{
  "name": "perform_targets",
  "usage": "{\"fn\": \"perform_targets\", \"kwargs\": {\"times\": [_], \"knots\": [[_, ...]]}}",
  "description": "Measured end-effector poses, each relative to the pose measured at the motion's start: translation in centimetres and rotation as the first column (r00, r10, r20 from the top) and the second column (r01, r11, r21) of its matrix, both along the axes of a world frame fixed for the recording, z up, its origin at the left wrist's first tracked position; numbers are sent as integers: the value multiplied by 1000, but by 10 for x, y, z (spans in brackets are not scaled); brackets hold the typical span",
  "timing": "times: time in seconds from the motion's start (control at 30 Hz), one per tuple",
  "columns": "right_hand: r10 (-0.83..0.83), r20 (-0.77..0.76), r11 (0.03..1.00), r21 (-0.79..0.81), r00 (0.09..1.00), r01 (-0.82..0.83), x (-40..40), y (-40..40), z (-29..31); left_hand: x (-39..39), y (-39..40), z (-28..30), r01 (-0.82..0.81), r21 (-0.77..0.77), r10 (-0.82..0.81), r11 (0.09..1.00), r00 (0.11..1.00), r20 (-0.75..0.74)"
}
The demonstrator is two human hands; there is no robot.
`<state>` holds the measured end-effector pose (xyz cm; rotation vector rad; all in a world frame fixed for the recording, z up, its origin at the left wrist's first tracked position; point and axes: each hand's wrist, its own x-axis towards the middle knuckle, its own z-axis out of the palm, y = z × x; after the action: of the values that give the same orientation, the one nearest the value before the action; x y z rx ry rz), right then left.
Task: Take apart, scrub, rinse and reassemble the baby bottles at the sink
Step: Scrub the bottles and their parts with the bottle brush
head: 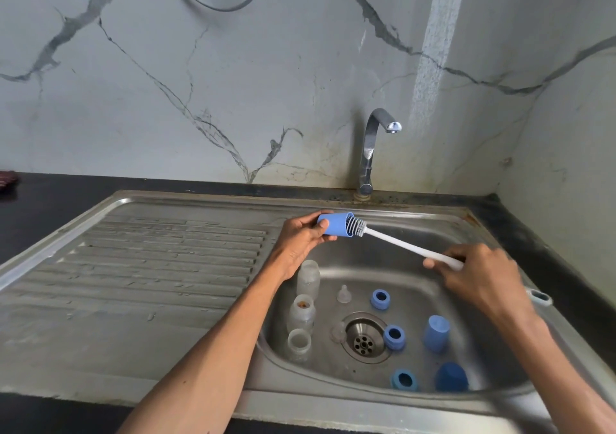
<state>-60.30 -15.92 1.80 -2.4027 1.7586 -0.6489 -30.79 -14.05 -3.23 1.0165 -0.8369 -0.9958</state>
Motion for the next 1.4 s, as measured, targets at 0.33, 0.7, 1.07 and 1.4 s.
{"fn": "perform_targets", "kwargs": {"times": [0.33, 0.7, 1.07, 1.4], "knots": [[176, 89, 956, 223, 980, -192, 1, -5, 1, 8, -2, -7, -54, 94, 33, 994, 977, 212], [175, 151, 924, 316, 973, -215, 3, -19, -13, 11, 3, -2, 23, 67, -28, 997, 997, 73], [137, 68, 980, 135, 988, -145, 2, -8, 0, 1, -6, -1, -250, 9, 249, 968, 968, 28], [148, 116, 983, 89, 982, -159, 1, 3, 5, 6, 0, 5, -164, 56, 172, 985, 879, -446]]}}
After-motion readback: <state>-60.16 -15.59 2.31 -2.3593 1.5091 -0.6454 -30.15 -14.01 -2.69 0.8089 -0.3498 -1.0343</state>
